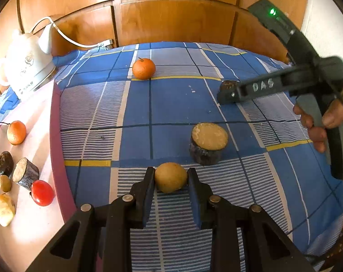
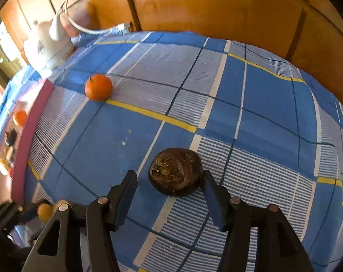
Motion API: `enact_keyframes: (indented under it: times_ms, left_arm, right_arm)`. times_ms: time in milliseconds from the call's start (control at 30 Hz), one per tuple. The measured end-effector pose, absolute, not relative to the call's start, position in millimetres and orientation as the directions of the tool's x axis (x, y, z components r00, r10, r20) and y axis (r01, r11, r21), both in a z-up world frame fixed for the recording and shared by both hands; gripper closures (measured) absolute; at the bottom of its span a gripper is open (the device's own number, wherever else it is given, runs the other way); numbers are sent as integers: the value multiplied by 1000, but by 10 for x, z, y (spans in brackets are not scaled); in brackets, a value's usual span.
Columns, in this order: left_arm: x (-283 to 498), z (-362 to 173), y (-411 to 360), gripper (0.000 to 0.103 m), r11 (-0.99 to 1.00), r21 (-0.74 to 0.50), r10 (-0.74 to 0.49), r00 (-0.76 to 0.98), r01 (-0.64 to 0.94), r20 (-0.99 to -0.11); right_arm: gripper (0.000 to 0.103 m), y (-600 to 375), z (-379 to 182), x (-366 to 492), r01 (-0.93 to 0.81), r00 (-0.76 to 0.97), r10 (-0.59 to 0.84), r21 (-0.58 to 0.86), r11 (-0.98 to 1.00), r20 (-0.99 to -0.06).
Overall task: Organize fruits
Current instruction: 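Carry the small yellow round fruit into the tray with the left tool and release it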
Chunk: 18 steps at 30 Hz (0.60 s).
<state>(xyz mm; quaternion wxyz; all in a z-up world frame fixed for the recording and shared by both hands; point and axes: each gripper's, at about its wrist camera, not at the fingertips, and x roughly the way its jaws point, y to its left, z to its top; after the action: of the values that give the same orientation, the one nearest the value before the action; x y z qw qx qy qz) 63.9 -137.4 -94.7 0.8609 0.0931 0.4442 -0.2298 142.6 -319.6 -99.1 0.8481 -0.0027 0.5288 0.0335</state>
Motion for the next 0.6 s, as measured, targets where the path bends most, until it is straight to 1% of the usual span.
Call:
enact_keyframes:
  times_ms: [167,333,600]
  left_arm:
    - [623,-954,-1368,74,877,-43,-318,512,478,-798]
    - [605,-960,-1363,74,878,-41,-320,521,476,-792]
    - [575,-957,-1356,74,878,-38,-318,523,478,-790]
  right_arm:
    - [56,-3186,-990,1412,-65,430,44,17,998,-902]
    - [56,-3211,-993,1417,-48,425,62,46,998,-903]
    - [56,-3200,-1000,1420,-55,430,58,38,998,-901]
